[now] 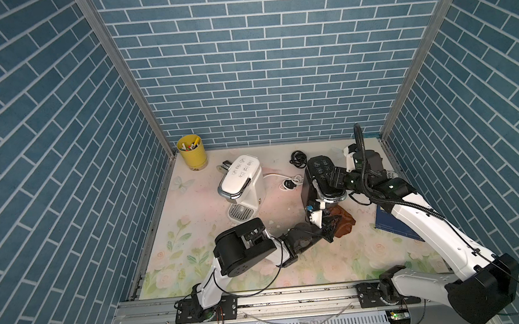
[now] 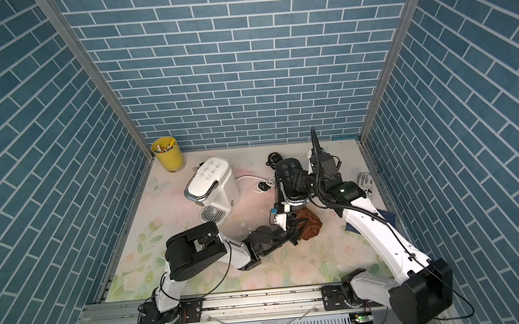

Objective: Wipe the surface of a coffee machine
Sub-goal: Wipe the dirt from the surface of the coffee machine.

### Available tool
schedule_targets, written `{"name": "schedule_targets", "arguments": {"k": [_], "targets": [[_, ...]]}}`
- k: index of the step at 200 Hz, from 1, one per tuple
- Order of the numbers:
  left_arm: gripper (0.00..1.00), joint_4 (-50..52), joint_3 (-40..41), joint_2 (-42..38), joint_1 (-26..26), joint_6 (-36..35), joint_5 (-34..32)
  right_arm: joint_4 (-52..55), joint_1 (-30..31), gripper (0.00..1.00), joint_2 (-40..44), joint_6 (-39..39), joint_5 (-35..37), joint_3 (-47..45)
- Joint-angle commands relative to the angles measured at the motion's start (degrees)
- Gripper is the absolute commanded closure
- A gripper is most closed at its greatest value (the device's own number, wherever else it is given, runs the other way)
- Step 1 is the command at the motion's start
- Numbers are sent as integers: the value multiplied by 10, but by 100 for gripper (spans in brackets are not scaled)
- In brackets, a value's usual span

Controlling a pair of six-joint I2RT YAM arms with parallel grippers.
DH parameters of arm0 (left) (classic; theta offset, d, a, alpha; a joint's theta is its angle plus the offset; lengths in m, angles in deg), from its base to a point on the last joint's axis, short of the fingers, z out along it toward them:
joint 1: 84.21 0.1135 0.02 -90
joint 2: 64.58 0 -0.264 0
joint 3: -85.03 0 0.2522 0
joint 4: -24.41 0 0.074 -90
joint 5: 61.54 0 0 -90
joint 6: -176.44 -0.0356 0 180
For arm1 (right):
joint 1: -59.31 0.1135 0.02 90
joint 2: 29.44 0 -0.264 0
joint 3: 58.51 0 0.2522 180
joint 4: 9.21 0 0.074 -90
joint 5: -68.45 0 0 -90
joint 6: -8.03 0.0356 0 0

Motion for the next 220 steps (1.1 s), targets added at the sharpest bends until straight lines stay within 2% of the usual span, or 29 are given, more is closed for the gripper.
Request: {"name": "schedule_targets", "arguments": {"k": [1,32,80,103,132,168,181,194,206,220], "targets": [[100,-10,-32,5,-3,-2,-6,113,6,36,-30,-13,-11,-28],[100,-7,-50,6,-2,-3,-19,121,6,36,-20,-15,3,-23],[100,-30,8,-34,-2,24,50,159,6,35,2,-29,28,2],[100,-30,60,-72,-3,46,70,173,6,34,14,-30,34,18],[100,-30,127,-129,-3,65,57,189,6,34,23,-32,37,45],[100,-18,188,-241,-6,25,41,216,6,34,35,-45,30,100],[100,41,194,-302,-6,-4,34,223,7,34,41,-54,21,127],[100,150,185,-375,-6,-53,21,218,8,34,49,-65,-4,151],[100,259,170,-443,-6,-112,-11,204,10,33,54,-73,-44,170],[100,337,154,-498,-6,-204,-50,182,14,33,55,-75,-92,188]]}}
